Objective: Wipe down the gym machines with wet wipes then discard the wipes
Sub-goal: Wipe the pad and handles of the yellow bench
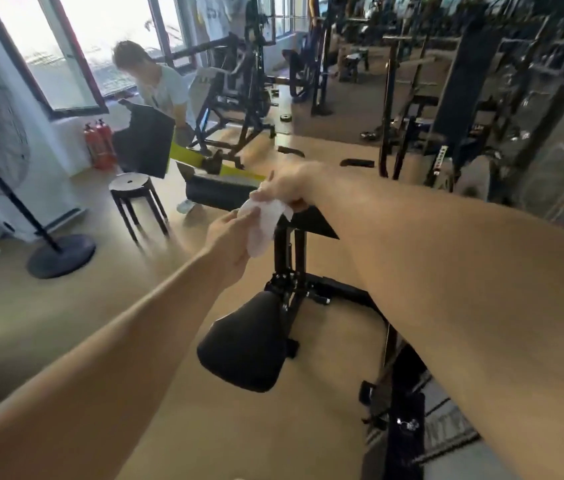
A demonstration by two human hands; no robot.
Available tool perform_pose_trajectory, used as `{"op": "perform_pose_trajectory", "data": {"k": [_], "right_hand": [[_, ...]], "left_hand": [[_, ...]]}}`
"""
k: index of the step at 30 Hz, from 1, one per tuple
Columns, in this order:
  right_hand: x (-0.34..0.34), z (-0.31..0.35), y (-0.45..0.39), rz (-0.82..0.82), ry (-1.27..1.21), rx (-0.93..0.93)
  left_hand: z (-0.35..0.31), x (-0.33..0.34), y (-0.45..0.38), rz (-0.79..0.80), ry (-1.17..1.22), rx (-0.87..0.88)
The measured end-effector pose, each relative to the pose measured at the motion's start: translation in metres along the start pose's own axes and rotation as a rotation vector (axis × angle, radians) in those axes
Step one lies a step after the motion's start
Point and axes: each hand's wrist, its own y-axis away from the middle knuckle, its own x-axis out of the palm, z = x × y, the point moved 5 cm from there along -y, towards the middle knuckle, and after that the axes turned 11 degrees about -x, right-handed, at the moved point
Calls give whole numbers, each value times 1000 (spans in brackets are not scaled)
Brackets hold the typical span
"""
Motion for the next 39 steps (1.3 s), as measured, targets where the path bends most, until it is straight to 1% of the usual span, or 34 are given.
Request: {"op": "perform_pose_trajectory", "data": {"k": [2, 4, 6, 9, 11, 13, 15, 17, 19, 22, 25, 26, 29, 30, 31, 32, 35, 36, 39], "right_hand": [[19, -26, -14, 43, -134, 95], [40, -45, -27, 64, -352, 156], [58, -62, -38, 113, -549, 200], [85, -82, -46, 176, -689, 236], [98, -96, -55, 140, -800, 257], [103, -111, -67, 60, -895, 262], [102, -125, -82, -37, -936, 254], [96, -138, -100, -111, -951, 239], [86, -149, -121, -129, -965, 213], [64, -166, -164, -127, -958, 126], [43, -188, -210, -154, -925, 64], [39, -196, -224, -182, -852, 60], [31, -220, -257, -337, -437, 54], [30, -225, -264, -403, -360, 42], [31, -228, -270, -442, -354, 19], [34, -230, -275, -426, -404, -10], [55, -229, -287, -174, -543, -44], [61, -228, -292, -130, -572, -41], [70, -230, -304, -143, -603, -10]], "left_hand": [[9, -16, -23, -9, -115, -39], [20, -41, -48, -84, -151, -92], [28, -58, -66, -101, -123, -148], [40, -74, -90, -106, -94, -208], [41, -77, -103, -98, -82, -215], [39, -78, -119, -88, -79, -211], [36, -75, -138, -54, -85, -208], [36, -69, -160, 6, -59, -214], [33, -63, -183, 34, -21, -227], [19, -52, -223, 36, 74, -243], [-1, -40, -268, -40, 84, -198], [-7, -36, -282, -78, 86, -173], [-19, -20, -316, -181, 70, -155], [-21, -15, -325, -211, 67, -151], [-23, -11, -334, -239, 65, -147], [-24, -7, -343, -262, 52, -144], [-23, -3, -364, -305, -74, -144], [-23, -4, -369, -312, -141, -130], [-24, -9, -379, -306, -295, -85]]}}
